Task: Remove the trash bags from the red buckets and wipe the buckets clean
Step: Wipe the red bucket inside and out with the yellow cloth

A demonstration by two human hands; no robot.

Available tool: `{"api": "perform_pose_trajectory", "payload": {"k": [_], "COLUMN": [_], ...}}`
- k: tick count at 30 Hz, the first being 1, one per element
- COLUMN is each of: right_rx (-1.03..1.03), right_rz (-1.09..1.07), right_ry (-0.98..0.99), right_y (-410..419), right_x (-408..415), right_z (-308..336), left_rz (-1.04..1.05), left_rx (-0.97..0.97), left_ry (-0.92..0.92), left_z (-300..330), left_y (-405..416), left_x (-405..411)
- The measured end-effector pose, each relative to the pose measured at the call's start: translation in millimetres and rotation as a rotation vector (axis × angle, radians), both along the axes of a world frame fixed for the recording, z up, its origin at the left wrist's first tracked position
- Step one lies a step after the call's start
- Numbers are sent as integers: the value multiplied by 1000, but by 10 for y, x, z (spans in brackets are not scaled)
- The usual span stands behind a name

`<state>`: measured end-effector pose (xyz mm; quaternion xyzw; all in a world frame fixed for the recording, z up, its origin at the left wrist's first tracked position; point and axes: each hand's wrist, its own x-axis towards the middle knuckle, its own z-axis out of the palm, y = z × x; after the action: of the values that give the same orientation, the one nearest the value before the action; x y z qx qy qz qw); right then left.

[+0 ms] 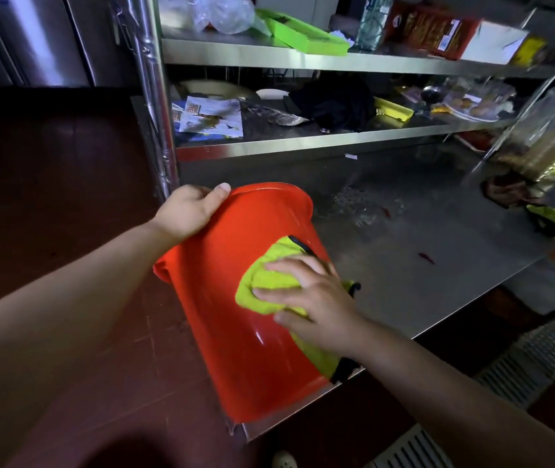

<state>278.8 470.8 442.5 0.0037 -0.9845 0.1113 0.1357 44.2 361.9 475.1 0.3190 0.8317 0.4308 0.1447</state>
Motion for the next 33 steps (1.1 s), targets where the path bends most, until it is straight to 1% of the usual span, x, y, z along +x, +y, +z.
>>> {"api": "perform_pose_trajectory", "payload": {"k": [1,3,5,6,11,14,17,19,22,24,27,30,33], "right_rx": [-8,-30,-43,-44,-38,-64,-142,-176,-157,-158,-156,-138,-111], "right_rz": [9,9,15,24,120,179,109,75,111,123,162,258,386], "right_ry": [-19,-28,-11,1,85,115,175,179,147,137,135,117,75], "right_y": [40,125,208,241,427,639,924,1040,996,894,754,630,534], "right_x": [120,271,314,311,167,-176,-732,-1047,-1234,-1163,-809,-270,193], "right_z": [-36,-75,-82,-90,-131,-93,2,73,124,127,41,-116,-229], "left_rz": [3,14,19,27,119,128,148,181,218,214,228,220,238], "left_rx": [-41,-140,-188,-204,-272,-274,-278,-261,-211,-181,-150,-127,-72], "left_ry": [39,208,375,410,364,369,339,292,205,183,159,155,76], "left_z": [18,72,155,191,192,157,113,83,27,-4,-42,-81,-114], "left_y": [66,249,483,592,818,835,815,751,593,492,356,239,140], "left_x": [-4,53,170,220,252,234,175,104,36,31,6,-40,-48]}}
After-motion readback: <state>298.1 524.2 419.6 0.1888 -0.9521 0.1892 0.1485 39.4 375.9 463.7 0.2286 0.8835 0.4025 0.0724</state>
